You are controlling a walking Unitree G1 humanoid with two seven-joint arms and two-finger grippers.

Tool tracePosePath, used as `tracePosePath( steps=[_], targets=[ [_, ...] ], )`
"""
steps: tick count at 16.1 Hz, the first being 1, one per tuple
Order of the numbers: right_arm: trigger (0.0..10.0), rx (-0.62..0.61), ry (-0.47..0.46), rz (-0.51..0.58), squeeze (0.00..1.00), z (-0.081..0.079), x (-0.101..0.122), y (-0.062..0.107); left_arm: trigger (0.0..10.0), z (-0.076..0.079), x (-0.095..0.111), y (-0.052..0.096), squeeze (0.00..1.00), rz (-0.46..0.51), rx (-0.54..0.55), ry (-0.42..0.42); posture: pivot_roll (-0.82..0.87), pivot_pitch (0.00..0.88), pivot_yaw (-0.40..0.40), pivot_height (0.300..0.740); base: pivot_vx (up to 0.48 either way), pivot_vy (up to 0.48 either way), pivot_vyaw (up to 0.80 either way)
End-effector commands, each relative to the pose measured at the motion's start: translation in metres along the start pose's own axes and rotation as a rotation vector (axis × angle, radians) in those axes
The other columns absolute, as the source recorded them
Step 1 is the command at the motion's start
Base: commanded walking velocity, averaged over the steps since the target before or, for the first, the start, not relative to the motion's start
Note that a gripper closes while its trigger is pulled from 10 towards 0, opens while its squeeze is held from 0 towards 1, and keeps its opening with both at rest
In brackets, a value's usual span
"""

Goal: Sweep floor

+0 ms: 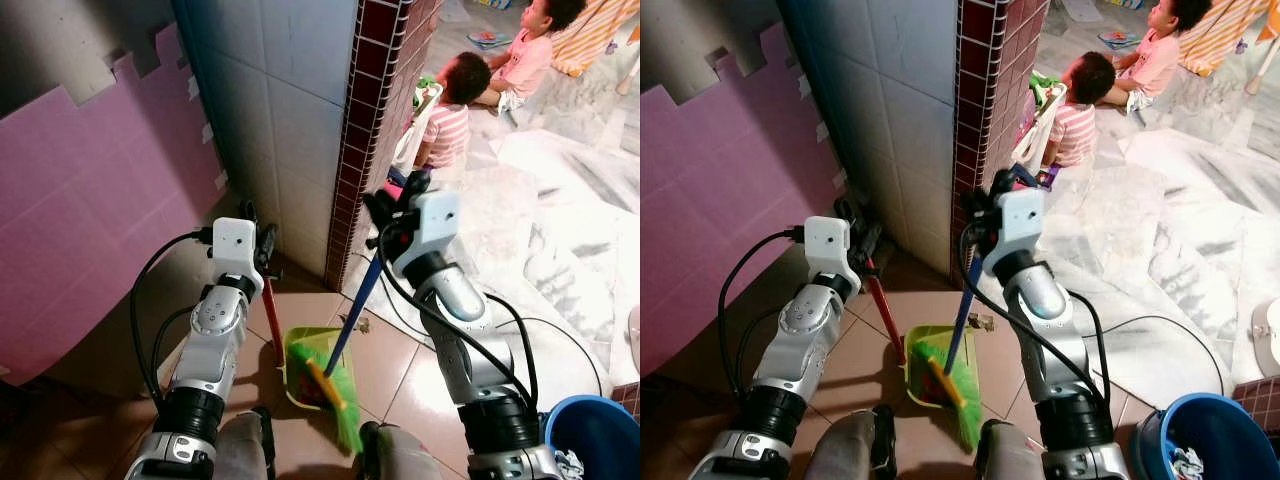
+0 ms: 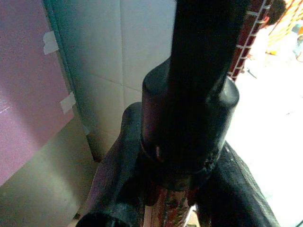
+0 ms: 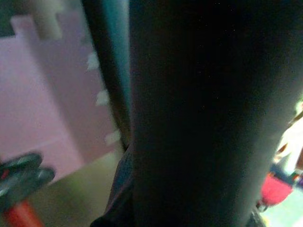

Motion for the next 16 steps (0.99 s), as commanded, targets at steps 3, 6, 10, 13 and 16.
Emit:
tracePosePath(
  steps=[3, 6, 10, 13, 16],
  targets=[
    [10.0, -0.065, 0.047, 0.161, 0.00, 0.016, 0.046, -0.008, 10.0, 0.006, -0.002, 0.002, 0.00, -0.009, -0.019, 0.034, -0.05, 0.140, 0.022, 0.740, 0.000, 0.000, 0.00],
    [10.0, -0.060, -0.010, 0.170, 0.00, 0.015, 0.053, -0.013, 10.0, 0.005, 0.007, -0.001, 0.00, 0.016, -0.022, 0.030, -0.05, 0.133, 0.024, 0.740, 0.000, 0.000, 0.00],
    [10.0, -0.034, 0.035, 0.270, 0.00, 0.018, 0.091, -0.023, 10.0, 0.004, 0.000, 0.000, 0.00, -0.010, -0.027, 0.015, -0.06, 0.130, 0.032, 0.740, 0.000, 0.000, 0.00],
    [10.0, -0.116, 0.127, 0.278, 0.00, 0.043, 0.094, -0.023, 10.0, 0.008, -0.006, 0.001, 0.00, -0.027, -0.039, 0.015, -0.06, 0.120, 0.036, 0.740, 0.000, 0.000, 0.00],
    [10.0, -0.240, 0.199, 0.109, 0.00, 0.061, 0.035, -0.006, 10.0, 0.004, -0.010, 0.006, 0.00, -0.033, -0.043, 0.007, -0.05, 0.072, 0.044, 0.740, 0.000, 0.000, 0.00]
  ],
)
Point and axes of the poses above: a point about 5 cm out from each wrist's last joint towards the gripper, its own y axis pointing back from the gripper into the wrist, its own x axis along the axis of the wrist's last joint, z = x × y, the point moved 6 cm from there along -y, pointing out of the wrist towards the gripper, and after that the axes turned 7 degrees about y, right-handed, at the moved point
